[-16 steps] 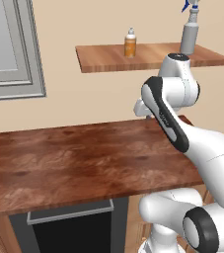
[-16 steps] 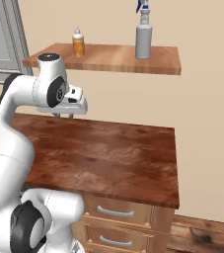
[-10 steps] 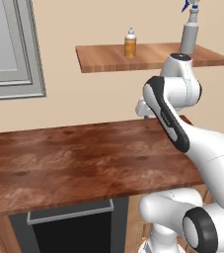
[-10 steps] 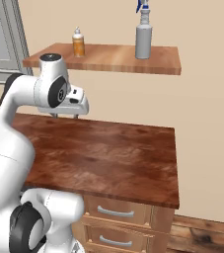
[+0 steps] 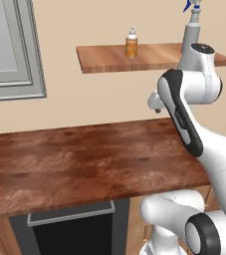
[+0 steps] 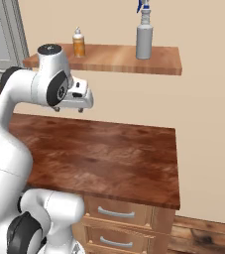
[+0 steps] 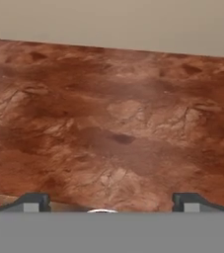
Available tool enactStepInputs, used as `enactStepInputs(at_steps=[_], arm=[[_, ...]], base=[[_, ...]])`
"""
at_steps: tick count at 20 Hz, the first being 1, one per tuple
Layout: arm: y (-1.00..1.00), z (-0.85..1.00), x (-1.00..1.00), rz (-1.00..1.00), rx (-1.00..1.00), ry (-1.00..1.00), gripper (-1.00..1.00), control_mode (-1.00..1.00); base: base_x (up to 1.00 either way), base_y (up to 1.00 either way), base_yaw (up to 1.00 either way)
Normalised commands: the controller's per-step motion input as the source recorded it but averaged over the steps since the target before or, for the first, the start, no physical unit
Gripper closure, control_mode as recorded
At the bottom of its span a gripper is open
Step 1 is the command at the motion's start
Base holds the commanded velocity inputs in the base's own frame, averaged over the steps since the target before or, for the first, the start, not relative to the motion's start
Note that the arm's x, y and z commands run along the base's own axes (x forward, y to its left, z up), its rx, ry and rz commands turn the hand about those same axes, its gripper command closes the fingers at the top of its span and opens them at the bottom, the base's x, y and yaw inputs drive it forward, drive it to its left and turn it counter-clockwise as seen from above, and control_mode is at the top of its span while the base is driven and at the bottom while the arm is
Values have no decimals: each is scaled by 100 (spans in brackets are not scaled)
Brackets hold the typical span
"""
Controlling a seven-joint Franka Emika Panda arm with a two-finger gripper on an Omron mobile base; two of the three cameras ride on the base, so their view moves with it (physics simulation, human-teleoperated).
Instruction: Locate and retrieve the soap dispenser and spray from the cabinet. Place them next to the sink.
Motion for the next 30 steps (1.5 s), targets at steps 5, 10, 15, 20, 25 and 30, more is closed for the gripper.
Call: enactStepInputs(at_steps=[5,10,15,20,25,30], arm=[[-39,65,-5,-4,0,-20,-100,-100],[-35,56,1,-2,0,-22,-100,-100],[-29,47,10,0,2,-35,-100,-100],[-31,30,2,0,1,-43,-100,-100],[-26,52,0,0,0,-25,-100,-100],[-23,59,15,0,0,-11,-100,-100]], base=[[0,0,0],[0,0,0],[0,0,0],[0,0,0],[0,0,0],[0,0,0]])
